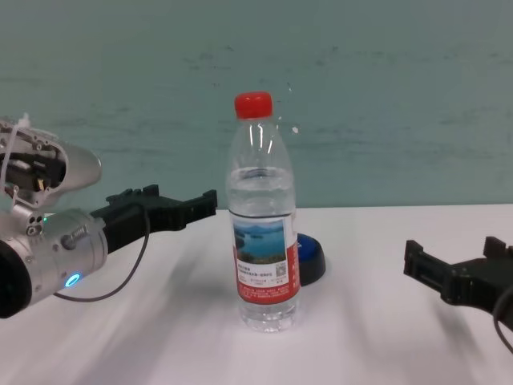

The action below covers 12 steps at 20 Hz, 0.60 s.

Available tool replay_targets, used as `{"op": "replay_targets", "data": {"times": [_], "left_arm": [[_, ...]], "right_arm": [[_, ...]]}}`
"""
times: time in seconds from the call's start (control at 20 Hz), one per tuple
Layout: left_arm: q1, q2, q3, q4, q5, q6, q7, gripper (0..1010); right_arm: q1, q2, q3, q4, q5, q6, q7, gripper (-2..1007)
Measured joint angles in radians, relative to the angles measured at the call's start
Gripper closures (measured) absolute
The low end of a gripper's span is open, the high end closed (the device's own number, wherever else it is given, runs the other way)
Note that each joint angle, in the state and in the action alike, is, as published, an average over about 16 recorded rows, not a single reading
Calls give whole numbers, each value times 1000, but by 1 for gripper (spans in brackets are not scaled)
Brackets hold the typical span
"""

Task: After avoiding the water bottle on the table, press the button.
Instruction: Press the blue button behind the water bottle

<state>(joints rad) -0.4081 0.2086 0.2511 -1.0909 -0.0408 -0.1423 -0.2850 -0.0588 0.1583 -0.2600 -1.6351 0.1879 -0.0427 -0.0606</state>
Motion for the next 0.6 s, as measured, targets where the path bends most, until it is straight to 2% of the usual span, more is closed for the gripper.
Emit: {"op": "replay_targets", "data": {"times": [0.3, 0.6], "left_arm": [[22, 12, -16, -33, -6, 6, 10, 0], [73, 29, -45, -100, -17, 18, 26, 0]], "right_arm": [[0, 0, 0, 0, 0, 0, 0, 1], [0, 0, 0, 0, 0, 0, 0, 1]]}}
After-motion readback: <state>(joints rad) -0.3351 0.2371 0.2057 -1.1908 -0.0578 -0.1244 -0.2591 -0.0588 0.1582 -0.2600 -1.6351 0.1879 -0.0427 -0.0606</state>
